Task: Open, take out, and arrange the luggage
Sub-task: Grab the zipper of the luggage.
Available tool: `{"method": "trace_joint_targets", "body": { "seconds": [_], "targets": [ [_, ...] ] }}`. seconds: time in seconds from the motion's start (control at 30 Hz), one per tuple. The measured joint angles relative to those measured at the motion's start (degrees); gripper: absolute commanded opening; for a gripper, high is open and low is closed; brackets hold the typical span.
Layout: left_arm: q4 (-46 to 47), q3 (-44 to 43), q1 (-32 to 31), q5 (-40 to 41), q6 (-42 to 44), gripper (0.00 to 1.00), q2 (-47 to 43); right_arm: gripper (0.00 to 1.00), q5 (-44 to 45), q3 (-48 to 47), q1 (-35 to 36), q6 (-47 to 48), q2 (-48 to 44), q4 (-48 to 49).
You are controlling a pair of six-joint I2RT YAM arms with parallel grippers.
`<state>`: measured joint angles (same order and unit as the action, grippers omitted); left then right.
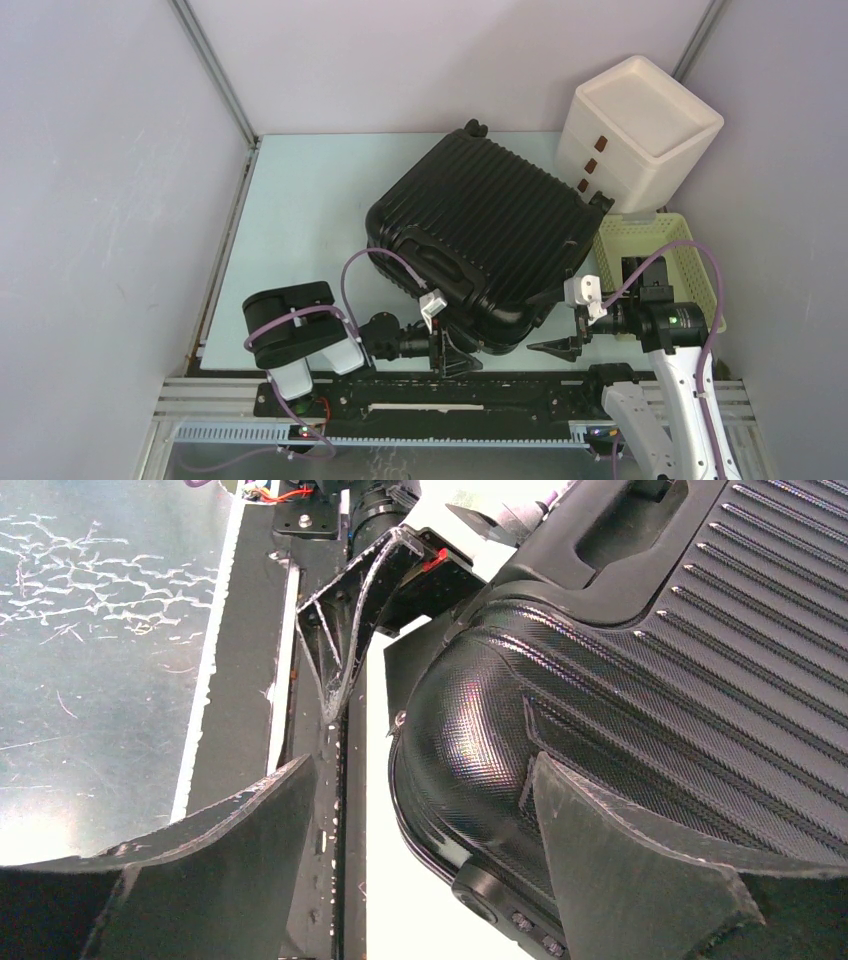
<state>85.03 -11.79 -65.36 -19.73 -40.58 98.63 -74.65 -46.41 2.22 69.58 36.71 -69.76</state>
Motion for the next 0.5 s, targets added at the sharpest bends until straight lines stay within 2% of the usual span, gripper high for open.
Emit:
{"method": "trace_joint_targets", "body": {
  "seconds": [0.23,0.3,0.5],
  "targets": [
    [0.11,-0.37,0.02,-0.24,-0.59,0.57,0.59,0.88,0.00,0.00,-0.02,0.00,0.00,0.17],
    [0.13,-0.37,0.02,-0.22,-0.66,0.52,0.59,0.88,0.00,0.00,-0.02,0.02,0.04,0.20],
    [0.22,-0.37,0.02,-0.04,-1.18,0.50,0.52,0.88,0.02,0.02,-0.02,0.02,0.15,0.22]
  ]
}}
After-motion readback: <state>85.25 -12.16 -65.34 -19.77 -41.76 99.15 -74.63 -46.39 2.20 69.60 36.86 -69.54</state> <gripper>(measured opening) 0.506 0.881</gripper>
